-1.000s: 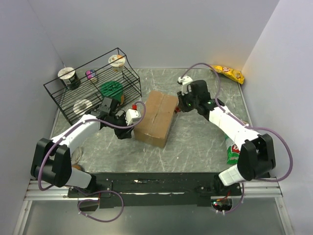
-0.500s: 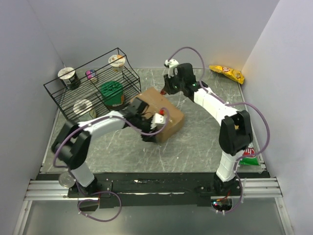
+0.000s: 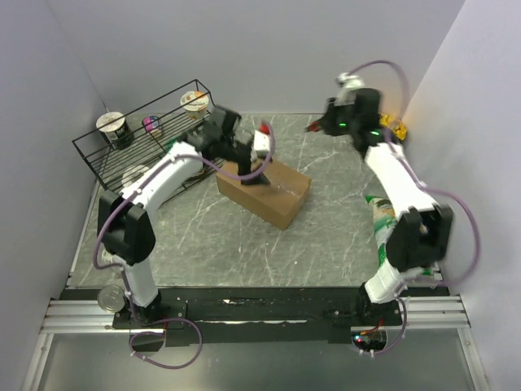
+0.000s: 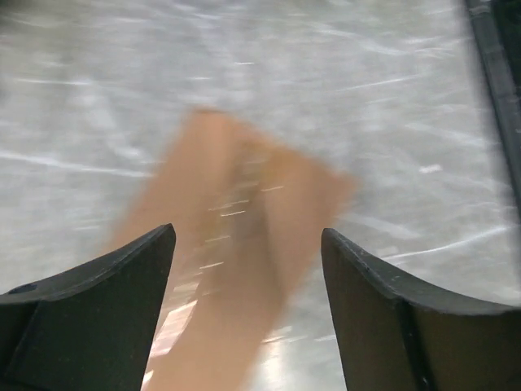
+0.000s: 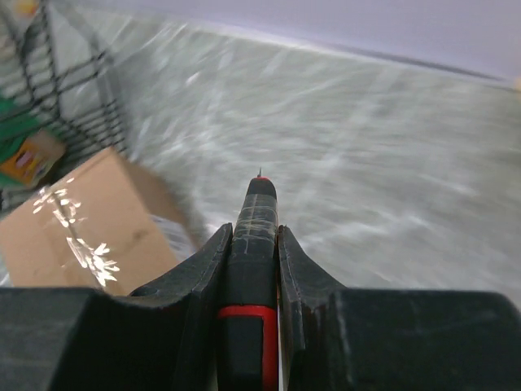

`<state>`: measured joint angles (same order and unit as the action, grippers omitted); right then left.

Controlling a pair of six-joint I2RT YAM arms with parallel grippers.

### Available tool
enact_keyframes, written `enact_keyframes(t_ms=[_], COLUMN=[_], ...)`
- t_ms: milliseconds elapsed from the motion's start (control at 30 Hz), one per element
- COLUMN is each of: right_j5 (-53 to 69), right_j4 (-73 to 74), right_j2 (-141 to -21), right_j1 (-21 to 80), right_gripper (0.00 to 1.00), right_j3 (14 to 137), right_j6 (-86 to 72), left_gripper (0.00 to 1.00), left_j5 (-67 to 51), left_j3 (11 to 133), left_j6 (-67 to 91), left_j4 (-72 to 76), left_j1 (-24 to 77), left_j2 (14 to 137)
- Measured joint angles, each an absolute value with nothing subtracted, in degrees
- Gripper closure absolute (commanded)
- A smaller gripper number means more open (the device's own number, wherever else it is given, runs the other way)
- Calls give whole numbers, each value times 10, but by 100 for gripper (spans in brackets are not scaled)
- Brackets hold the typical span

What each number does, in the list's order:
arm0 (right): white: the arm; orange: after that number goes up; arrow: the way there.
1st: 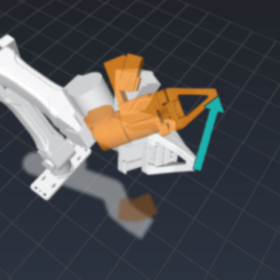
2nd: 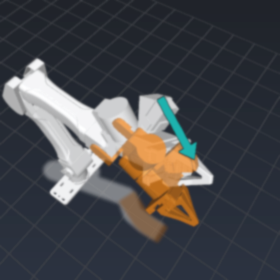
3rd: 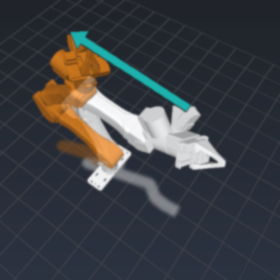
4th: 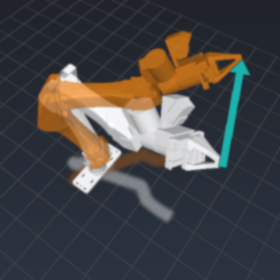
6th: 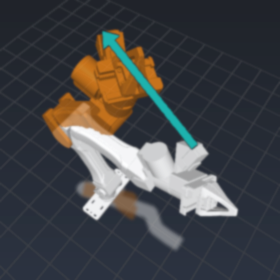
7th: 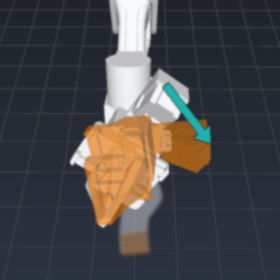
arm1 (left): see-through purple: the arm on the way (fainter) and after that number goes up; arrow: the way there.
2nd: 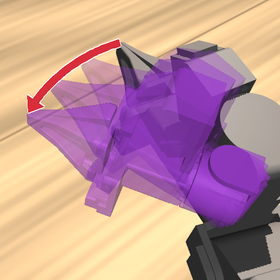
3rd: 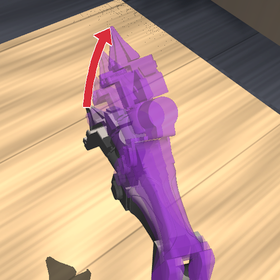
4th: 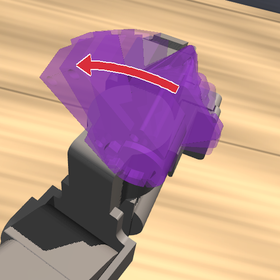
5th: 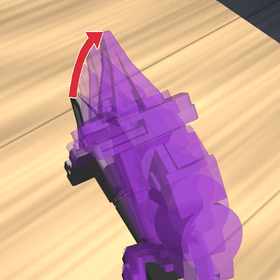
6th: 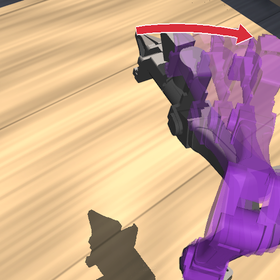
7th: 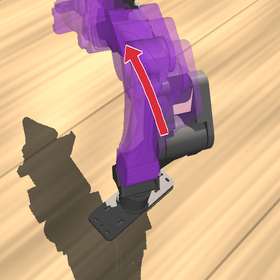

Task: Unpack the express box
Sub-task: Cut the express box at the center of the board.

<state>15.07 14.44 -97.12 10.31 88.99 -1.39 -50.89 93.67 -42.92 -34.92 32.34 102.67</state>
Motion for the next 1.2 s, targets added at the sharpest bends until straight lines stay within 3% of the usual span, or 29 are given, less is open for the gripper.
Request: enact_keyframes(t_ms=[133,333,400,533,600,800,1200], right_j5=[145,146,131,116,111,117,161], right_j4=[156,195,213,250,269,302,297], right_j2=[-830,-643,-616,-616,-629,-628,-619], right_j1=[56,83,82,82,82,82,86], right_gripper=[100,100,100,100,100,100,100], right_j3=[823,717,672,621,597,576,532], right_j6=[-9,-6,-10,-15,-14,-17,-21], left_gripper=[22,40,40,27,25,19,21], left_j5=[-517,-505,-491,-425,-389,-327,-272], left_j3=[1063,1068,1029,896,852,845,856], left_j6=[-505,-589,-581,-488,-433,-263,-56], left_j4=[-425,-530,-525,-439,-402,-313,-270], left_j1=[287,284,264,204,176,170,172], left_j2=[1094,1135,1117,1036,1001,994,1083])
